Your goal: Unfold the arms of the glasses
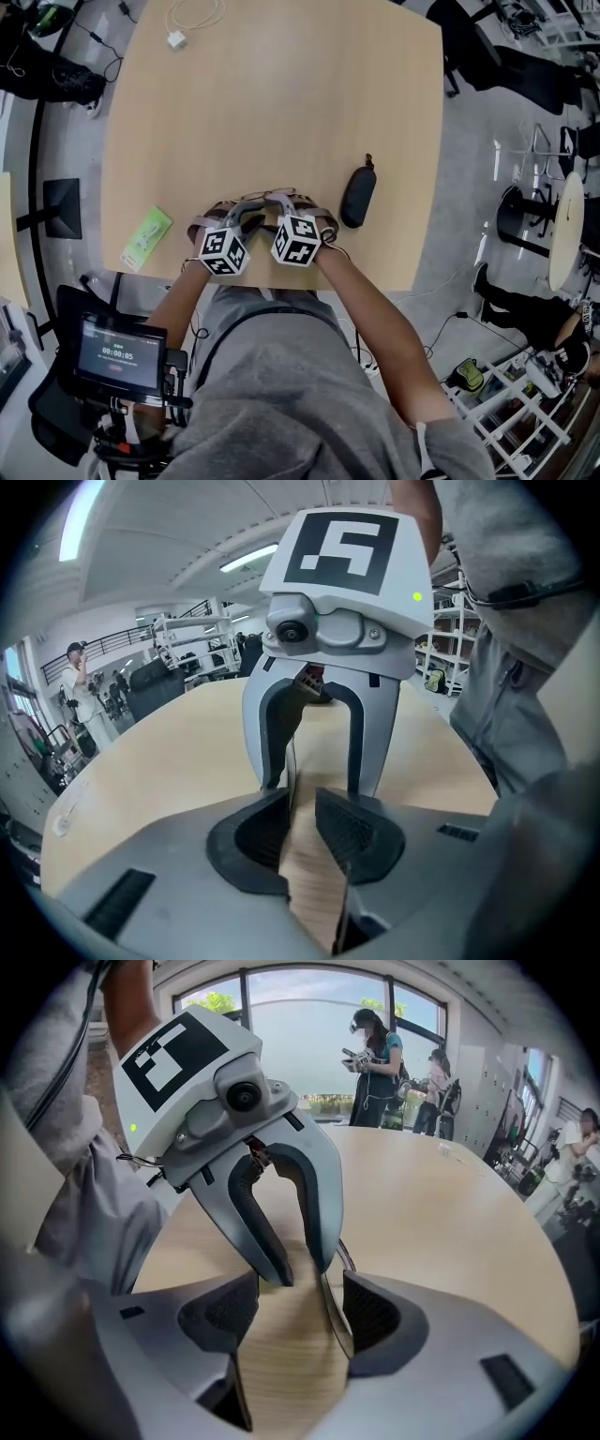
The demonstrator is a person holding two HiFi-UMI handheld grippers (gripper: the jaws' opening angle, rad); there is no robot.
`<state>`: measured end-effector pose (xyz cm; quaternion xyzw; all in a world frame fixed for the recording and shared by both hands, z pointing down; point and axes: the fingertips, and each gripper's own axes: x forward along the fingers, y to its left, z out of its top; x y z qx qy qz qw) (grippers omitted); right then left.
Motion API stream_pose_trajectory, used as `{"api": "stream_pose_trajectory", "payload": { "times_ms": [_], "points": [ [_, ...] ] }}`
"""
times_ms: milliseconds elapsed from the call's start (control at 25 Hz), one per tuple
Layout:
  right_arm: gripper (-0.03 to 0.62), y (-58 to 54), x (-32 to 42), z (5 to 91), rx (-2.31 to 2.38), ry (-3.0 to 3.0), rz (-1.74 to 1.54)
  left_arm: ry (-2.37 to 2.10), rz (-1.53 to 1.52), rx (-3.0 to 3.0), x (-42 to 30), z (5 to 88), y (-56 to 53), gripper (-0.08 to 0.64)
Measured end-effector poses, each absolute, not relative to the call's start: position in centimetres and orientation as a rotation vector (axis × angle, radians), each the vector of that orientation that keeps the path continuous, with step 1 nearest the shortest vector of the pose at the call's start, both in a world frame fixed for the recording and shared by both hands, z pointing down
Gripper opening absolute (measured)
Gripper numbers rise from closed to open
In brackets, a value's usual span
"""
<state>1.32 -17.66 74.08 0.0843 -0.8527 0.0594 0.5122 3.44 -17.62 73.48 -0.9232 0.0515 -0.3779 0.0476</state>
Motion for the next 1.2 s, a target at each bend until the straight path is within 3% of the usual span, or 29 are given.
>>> {"api": "stream_pose_trajectory", "payload": {
  "times_ms": [920,1200],
  "points": [
    [0.284,-13.2,4.2,74.5,-0.046,-1.927,0.127,0.013,-1.104,-2.759,5.8,71.6,-16.3,0.064],
    [0.284,-11.5,5.1,74.5,-0.128,-1.897,0.11,-0.23,-1.268,-2.84,4.8,74.3,-13.9,0.084]
  ]
}}
